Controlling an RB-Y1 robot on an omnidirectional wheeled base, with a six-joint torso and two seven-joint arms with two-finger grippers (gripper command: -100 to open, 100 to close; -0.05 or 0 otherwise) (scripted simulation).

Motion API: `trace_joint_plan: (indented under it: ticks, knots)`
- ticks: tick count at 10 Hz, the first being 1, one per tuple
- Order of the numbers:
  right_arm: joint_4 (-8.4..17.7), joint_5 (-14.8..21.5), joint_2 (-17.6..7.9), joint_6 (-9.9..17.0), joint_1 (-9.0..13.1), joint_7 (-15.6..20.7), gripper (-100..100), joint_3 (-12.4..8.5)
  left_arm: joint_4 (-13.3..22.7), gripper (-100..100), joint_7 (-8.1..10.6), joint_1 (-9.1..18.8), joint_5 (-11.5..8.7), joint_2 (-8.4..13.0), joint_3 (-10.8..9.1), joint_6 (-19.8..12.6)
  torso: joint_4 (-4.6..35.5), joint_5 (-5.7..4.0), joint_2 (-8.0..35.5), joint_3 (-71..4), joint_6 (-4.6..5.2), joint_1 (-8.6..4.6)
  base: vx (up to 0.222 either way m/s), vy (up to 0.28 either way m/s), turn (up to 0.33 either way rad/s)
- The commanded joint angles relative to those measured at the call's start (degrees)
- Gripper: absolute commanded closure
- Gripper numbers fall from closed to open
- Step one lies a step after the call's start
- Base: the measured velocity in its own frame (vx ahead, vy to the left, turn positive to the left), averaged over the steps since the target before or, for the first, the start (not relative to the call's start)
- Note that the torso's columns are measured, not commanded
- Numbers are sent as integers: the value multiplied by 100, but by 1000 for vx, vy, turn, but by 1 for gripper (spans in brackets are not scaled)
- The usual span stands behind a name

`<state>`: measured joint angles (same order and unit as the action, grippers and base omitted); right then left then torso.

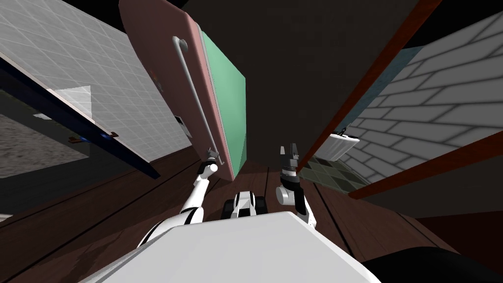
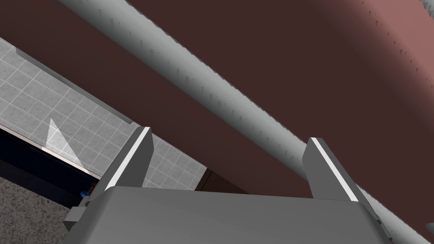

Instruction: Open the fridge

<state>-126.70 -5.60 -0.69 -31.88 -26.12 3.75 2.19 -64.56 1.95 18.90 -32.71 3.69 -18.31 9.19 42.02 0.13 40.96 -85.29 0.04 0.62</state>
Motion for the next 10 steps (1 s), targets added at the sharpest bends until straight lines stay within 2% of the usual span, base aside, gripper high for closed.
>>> trace_joint_plan:
  ticks: [1, 3, 4, 5, 7, 9, 10]
  knots:
    - [0, 0, 0, 0, 2, 0, 0, 1, 618, -100, -121, 513, -37, 158, -156, 291, 8, -3, 9, 4, -3, 9, -122, 29, -37]
    - [0, 0, 0, 0, 0, 0, 0, 0, 925, -100, -121, 839, -37, 158, -156, 291, 23, -9, 31, 19, -14, 1, -38, 24, 10]
    - [0, 0, 0, 0, 0, 0, 0, 0, 1082, -100, -121, 868, -37, 158, -156, 291, 21, -11, 20, 13, -5, -9, -1, 4, 15]
    - [0, 0, 0, 0, 0, 0, 0, 0, 1230, -100, -242, 1022, -72, 264, -283, 526, 11, -8, 8, 5, 3, -14, -89, 1, -56]
    - [0, 0, 0, 0, 0, 0, 0, 0, 1640, -100, -242, 1326, -72, 264, -283, 573, 29, -11, 49, 28, -22, 5, -79, 16, -12]
    - [0, 0, 0, 0, 0, 0, 0, 0, 2045, -100, -242, 1623, -72, 264, -283, 573, 29, -13, 33, 20, -7, -10, -7, 13, 25]
    - [0, 0, 0, 0, 0, 0, 0, 0, 2045, -100, -242, 1634, -72, 264, -283, 573, 24, -13, 21, 13, 8, -21, -6, 3, 15]
